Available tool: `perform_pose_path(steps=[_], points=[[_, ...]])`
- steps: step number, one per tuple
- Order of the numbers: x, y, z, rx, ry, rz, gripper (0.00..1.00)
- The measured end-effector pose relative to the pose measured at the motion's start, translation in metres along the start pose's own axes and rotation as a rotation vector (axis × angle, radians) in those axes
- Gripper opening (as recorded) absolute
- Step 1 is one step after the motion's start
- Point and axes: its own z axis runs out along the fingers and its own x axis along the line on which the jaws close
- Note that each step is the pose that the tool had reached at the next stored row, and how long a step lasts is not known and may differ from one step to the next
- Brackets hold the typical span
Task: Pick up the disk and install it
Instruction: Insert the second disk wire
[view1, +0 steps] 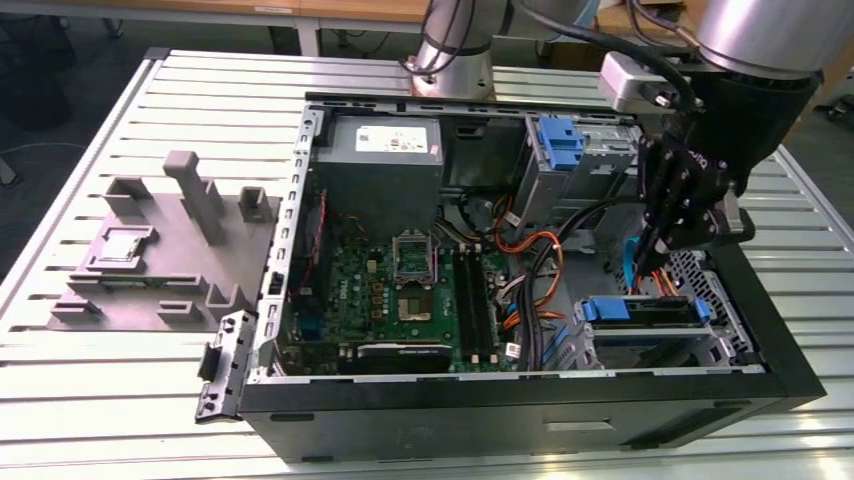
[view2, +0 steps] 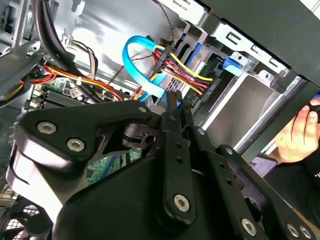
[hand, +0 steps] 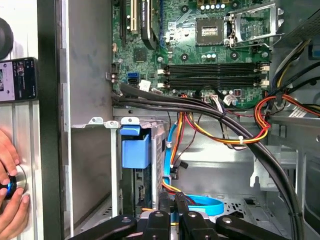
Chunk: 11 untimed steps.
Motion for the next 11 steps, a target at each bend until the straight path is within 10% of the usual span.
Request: perform_pose_path(steps=[8, 11], points=[[0.0014, 0.0047, 0.0002, 0.0105, -0.0007, 0.0, 0.16], [0.0049, 0.0048, 0.0012, 0.0109, -0.014, 0.001, 0.16]])
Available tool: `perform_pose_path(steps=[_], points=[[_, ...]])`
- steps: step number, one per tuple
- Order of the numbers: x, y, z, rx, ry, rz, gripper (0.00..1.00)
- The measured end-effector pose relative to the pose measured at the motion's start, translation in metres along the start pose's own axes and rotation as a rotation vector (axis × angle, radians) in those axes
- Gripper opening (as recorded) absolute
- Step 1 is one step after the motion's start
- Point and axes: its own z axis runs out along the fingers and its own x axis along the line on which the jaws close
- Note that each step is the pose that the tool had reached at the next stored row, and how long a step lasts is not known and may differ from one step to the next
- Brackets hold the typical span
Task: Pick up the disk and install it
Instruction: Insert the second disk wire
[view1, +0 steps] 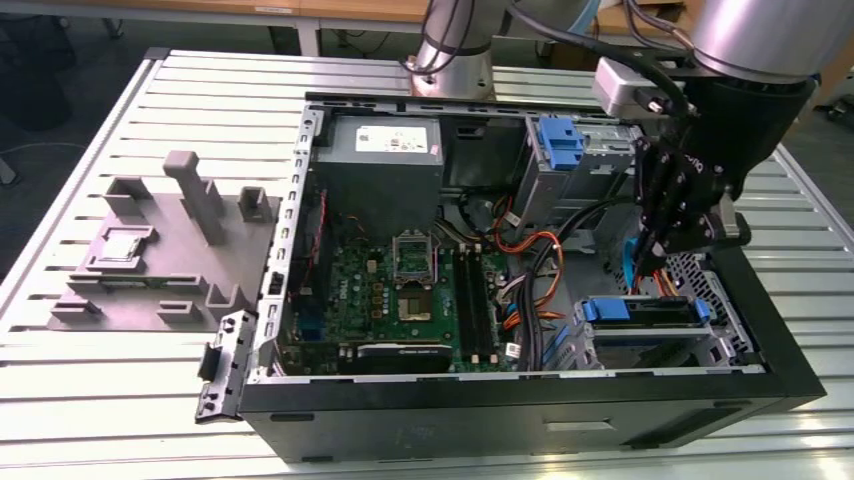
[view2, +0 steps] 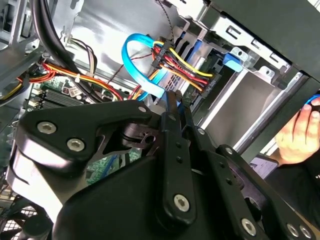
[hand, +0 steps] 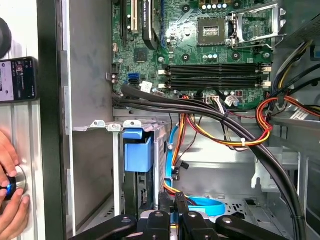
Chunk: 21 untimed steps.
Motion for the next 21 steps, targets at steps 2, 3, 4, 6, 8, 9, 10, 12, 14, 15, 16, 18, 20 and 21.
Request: perform_pose_path(steps=[2, 3, 4, 6, 8, 9, 10, 12, 14, 15, 16, 18, 20, 21], points=[[0.0025, -0.0001, 0.0006, 0.0002, -0.013, 0.001, 0.16], [0.0038, -0.0001, 0.0009, 0.0004, -0.0201, 0.001, 0.16], [0.0052, -0.0001, 0.0011, 0.0006, -0.0283, 0.001, 0.16], [0.0076, -0.0001, 0.0015, 0.0011, -0.0431, 0.002, 0.16], [0.0102, -0.0001, 0.0019, 0.0016, -0.0567, 0.003, 0.16], [0.0116, 0.0, 0.0021, 0.0019, -0.0618, 0.003, 0.16], [0.0129, 0.0002, 0.0023, 0.0024, -0.065, 0.004, 0.16], [0.0156, 0.0004, 0.0028, 0.0036, -0.0695, 0.004, 0.16], [0.0175, 0.0007, 0.0032, 0.0046, -0.076, 0.005, 0.16], [0.0183, 0.0008, 0.0033, 0.0049, -0.0823, 0.005, 0.16], [0.0189, 0.0009, 0.0034, 0.0051, -0.0912, 0.005, 0.16], [0.0199, 0.001, 0.0035, 0.0046, -0.1136, 0.007, 0.16], [0.0208, 0.0009, 0.0037, 0.004, -0.1343, 0.008, 0.16], [0.0214, 0.0008, 0.0038, 0.0039, -0.1421, 0.008, 0.16]])
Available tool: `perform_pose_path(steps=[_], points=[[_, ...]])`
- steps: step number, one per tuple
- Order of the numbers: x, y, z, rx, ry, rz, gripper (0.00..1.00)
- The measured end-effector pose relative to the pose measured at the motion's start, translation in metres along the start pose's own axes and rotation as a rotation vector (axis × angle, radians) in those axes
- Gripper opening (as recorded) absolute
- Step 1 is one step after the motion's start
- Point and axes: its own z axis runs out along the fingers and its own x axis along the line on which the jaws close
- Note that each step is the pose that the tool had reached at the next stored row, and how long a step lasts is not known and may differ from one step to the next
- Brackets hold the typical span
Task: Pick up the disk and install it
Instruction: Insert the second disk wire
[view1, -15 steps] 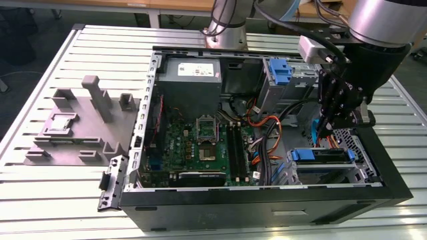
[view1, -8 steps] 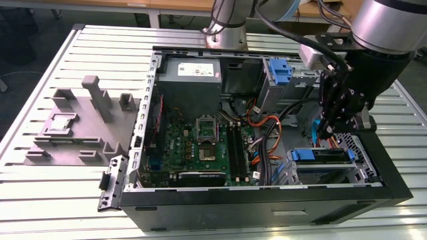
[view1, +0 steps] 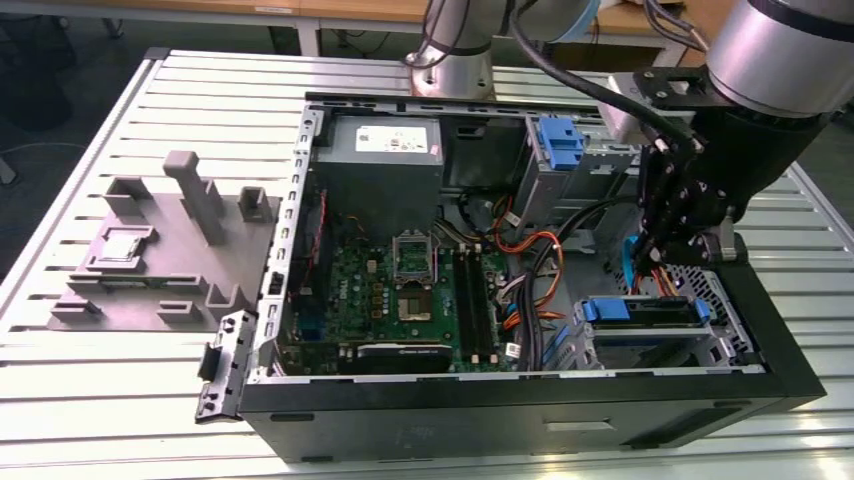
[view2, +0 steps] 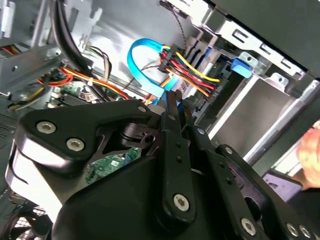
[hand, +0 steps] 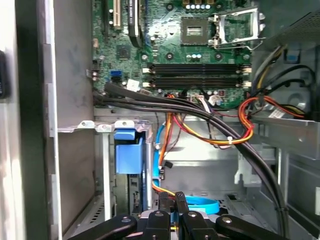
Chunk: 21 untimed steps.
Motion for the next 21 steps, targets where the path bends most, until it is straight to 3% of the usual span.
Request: perform_pose_path(steps=[4, 15, 21], points=[[0.0043, 0.0, 0.0002, 0.0, -0.0206, 0.001, 0.16], [0.0168, -0.0002, 0.0004, 0.0063, -0.0218, 0.001, 0.16], [0.0176, -0.0001, 0.0003, 0.0066, -0.0217, 0.001, 0.16]])
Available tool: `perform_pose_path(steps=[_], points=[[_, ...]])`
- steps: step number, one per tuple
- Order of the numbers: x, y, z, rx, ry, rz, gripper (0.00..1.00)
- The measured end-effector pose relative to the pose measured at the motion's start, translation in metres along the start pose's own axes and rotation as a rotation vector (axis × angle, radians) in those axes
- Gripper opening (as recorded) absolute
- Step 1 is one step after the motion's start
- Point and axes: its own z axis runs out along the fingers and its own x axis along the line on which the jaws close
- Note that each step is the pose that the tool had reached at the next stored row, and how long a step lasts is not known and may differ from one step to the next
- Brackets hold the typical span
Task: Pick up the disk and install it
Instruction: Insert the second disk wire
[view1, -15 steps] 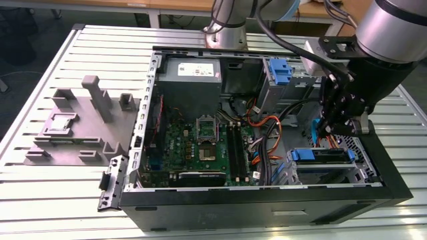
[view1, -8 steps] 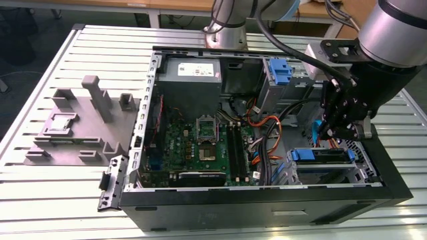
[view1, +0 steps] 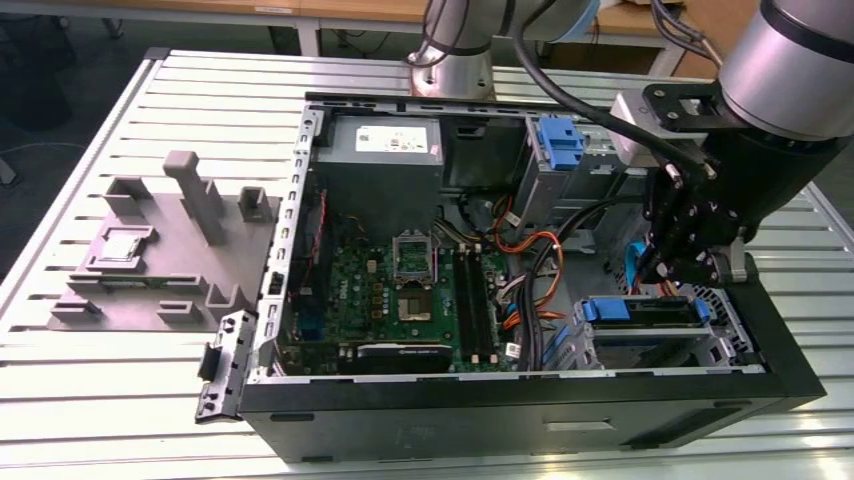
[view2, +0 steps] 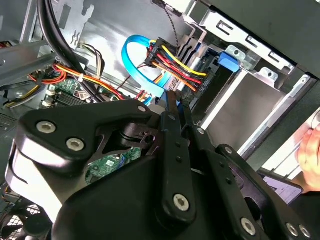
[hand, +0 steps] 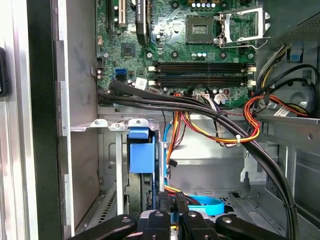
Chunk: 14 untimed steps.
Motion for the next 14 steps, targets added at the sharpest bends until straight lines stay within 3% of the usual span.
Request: perform_pose_path(steps=[14], points=[[0.011, 0.0003, 0.0036, 0.001, -0.0043, -0.001, 0.16]])
